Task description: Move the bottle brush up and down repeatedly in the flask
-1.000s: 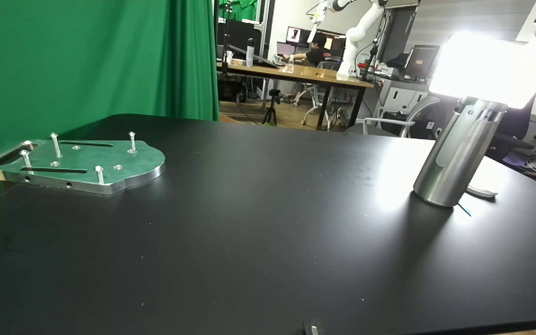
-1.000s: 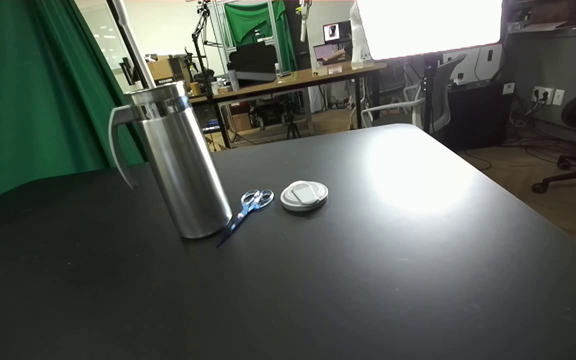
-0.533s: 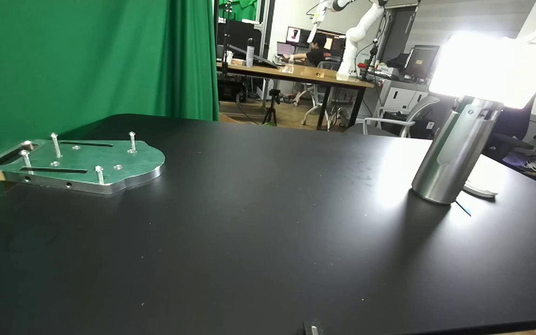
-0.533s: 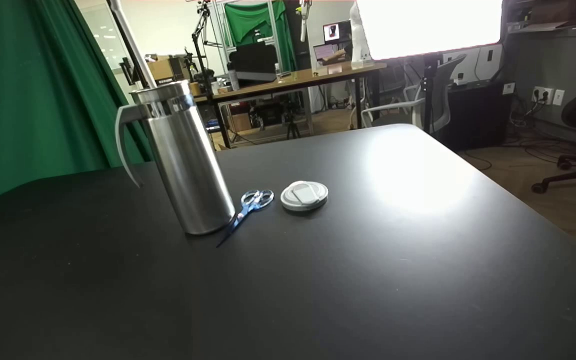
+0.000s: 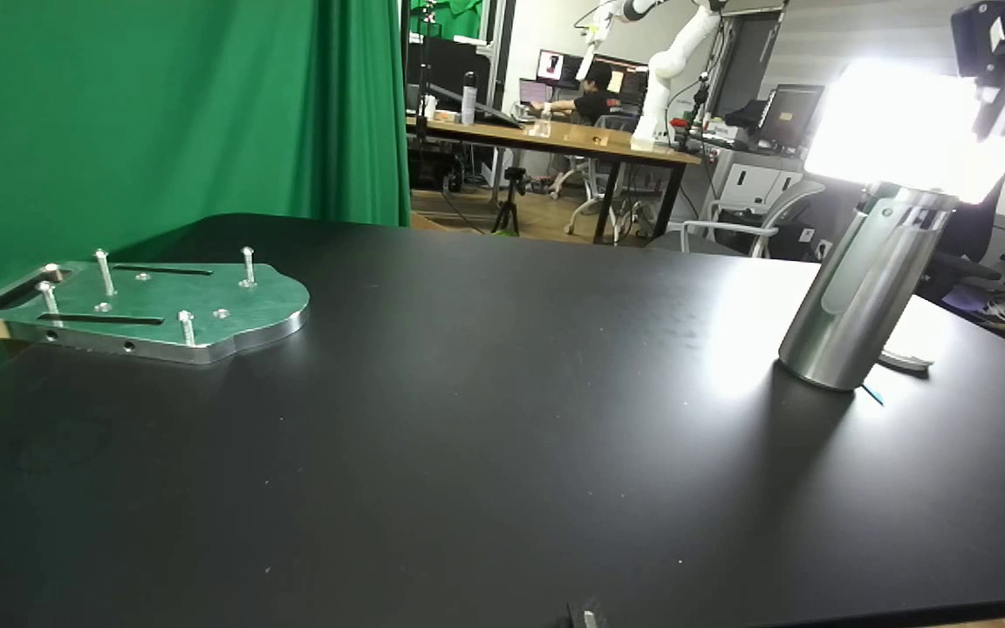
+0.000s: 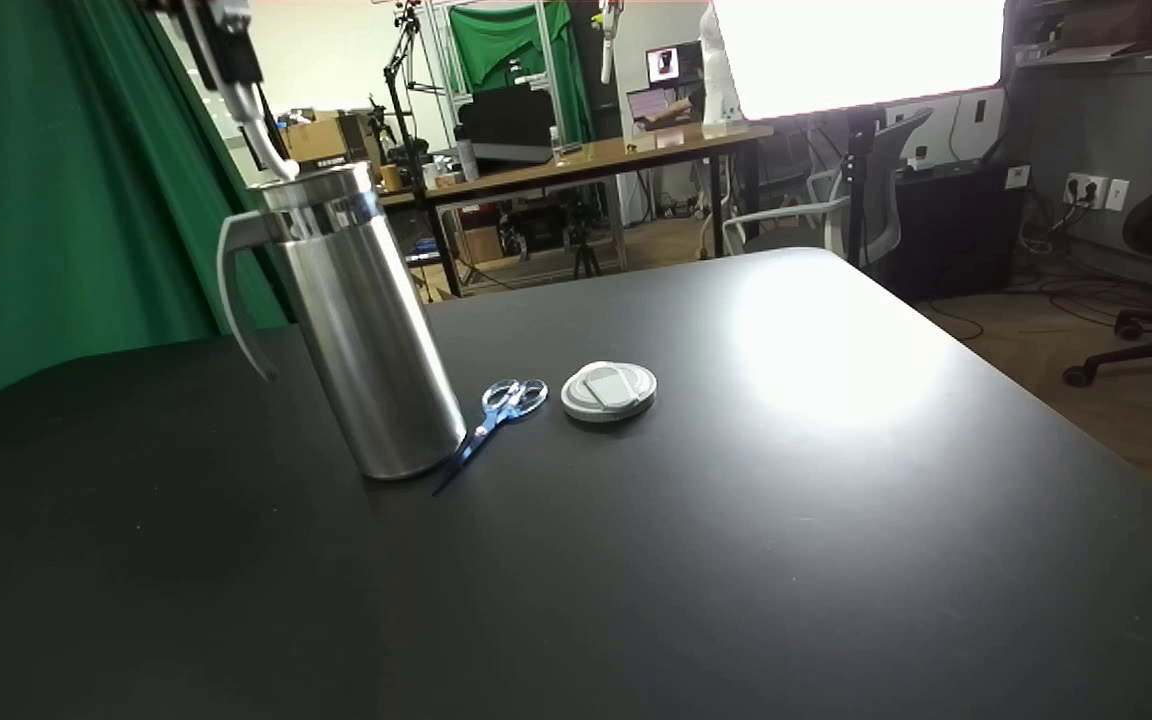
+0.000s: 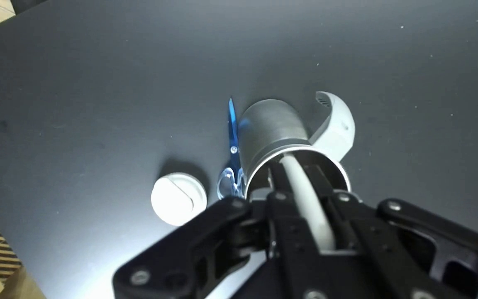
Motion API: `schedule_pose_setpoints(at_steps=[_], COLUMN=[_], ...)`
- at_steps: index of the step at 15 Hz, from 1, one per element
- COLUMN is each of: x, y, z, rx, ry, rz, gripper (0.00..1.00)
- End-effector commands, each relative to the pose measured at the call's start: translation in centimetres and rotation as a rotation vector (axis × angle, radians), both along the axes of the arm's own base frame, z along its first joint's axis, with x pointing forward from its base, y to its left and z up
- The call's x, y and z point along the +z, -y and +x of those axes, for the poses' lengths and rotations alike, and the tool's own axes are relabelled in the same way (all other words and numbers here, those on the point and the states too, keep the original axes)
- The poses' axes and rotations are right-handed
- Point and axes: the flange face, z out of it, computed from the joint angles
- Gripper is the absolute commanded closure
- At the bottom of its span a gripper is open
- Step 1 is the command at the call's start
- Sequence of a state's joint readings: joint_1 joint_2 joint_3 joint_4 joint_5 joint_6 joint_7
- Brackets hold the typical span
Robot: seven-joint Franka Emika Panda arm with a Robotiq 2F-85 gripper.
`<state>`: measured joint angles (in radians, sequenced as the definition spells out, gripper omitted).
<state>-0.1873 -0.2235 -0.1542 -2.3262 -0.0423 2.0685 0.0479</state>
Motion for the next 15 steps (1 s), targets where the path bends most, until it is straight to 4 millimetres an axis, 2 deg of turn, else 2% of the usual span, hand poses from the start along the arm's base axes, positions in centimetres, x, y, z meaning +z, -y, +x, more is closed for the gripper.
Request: schedule_pose_setpoints(at_steps=[1,4,6,15], x=[-2.6,-4.1,-3.9,1.8], y=[0.2,0.2,0.2,0.2], z=[0.8,1.0,1.2,-0.1], rx=[-0.002,-0.001,-0.001,0.014], ry=[-0.065,-0.101,-0.104,-0.046], rz=[-0.005,0.0,-0.002,-0.045], gripper=[0.96,0.96,0.96,0.96])
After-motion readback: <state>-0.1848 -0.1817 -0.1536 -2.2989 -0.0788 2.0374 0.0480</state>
